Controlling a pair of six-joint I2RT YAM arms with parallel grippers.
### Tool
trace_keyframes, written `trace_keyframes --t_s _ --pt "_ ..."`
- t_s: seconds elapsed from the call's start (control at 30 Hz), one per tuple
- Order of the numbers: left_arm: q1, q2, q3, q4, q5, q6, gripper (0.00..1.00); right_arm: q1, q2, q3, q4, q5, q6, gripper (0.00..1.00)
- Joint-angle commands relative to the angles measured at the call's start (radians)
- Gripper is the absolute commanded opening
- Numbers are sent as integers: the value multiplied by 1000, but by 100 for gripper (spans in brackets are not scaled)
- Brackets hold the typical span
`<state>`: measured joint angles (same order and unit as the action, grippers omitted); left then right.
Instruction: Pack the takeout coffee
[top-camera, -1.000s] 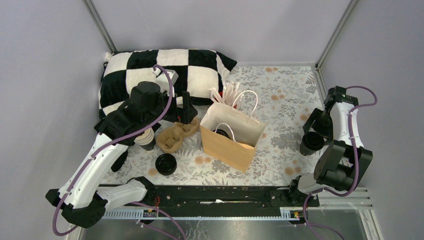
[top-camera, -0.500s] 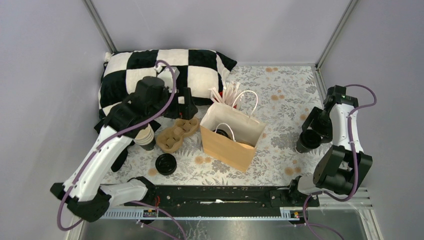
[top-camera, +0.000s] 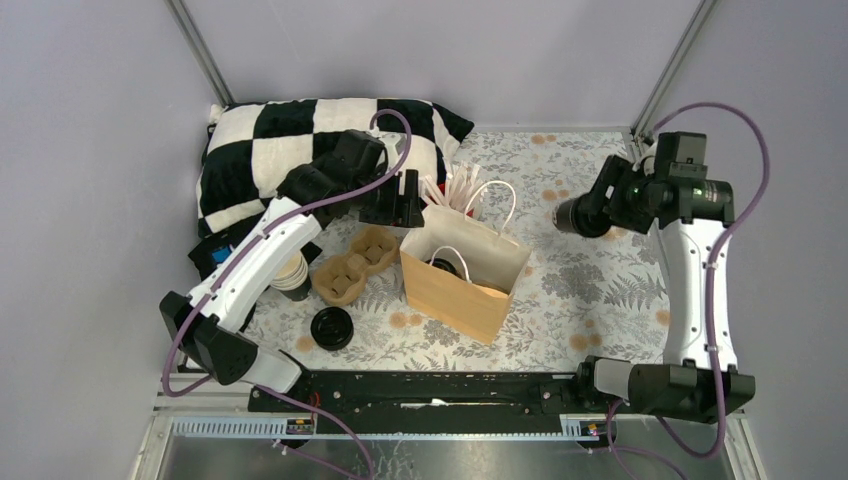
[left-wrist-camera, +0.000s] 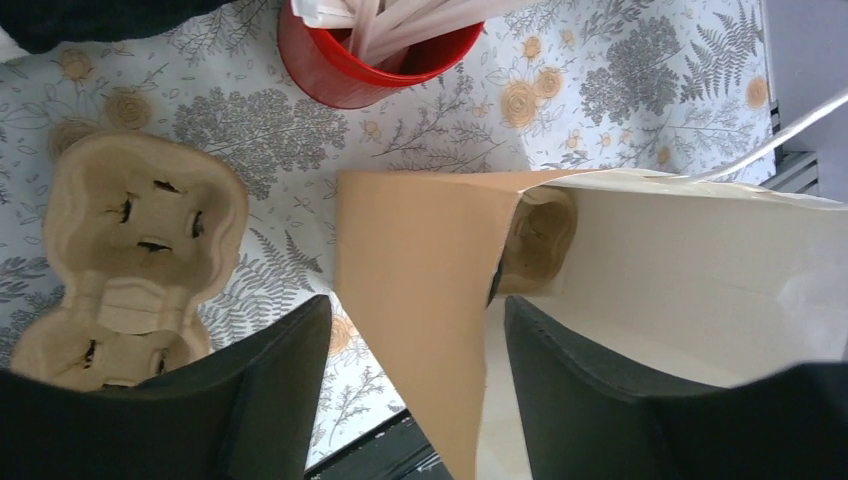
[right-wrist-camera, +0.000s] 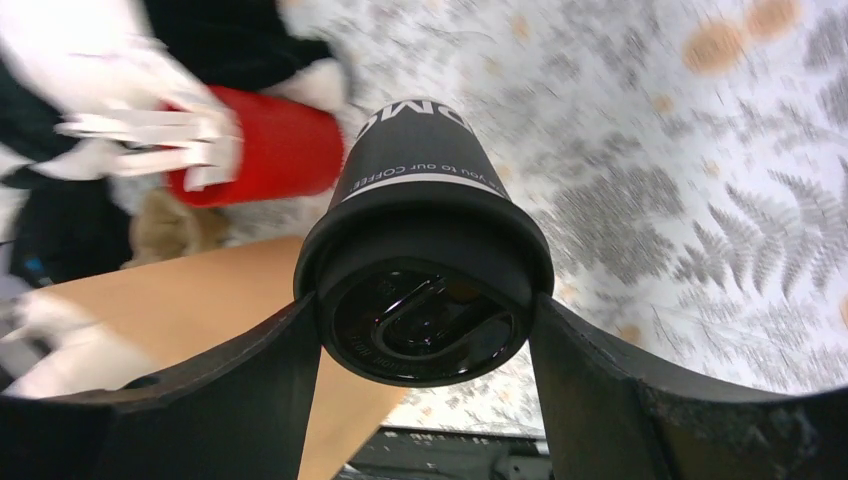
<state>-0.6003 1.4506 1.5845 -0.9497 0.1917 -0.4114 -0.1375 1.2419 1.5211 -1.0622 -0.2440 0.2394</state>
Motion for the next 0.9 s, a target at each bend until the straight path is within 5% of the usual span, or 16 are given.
trace_keyframes --t_s 0.0,0.4,0.7,0.87 --pt "-30 -8 79 18 -10 -3 64 38 -53 187 35 -162 3 58" --pt "-160 52 95 -4 -212 -31 29 387 91 632 34 -397 -32 56" --pt "-170 -7 55 2 -341 -28 2 733 97 577 -150 -163 -140 55" --pt "-174 -158 -98 89 -355 -95 0 840 103 547 -183 -81 -162 54"
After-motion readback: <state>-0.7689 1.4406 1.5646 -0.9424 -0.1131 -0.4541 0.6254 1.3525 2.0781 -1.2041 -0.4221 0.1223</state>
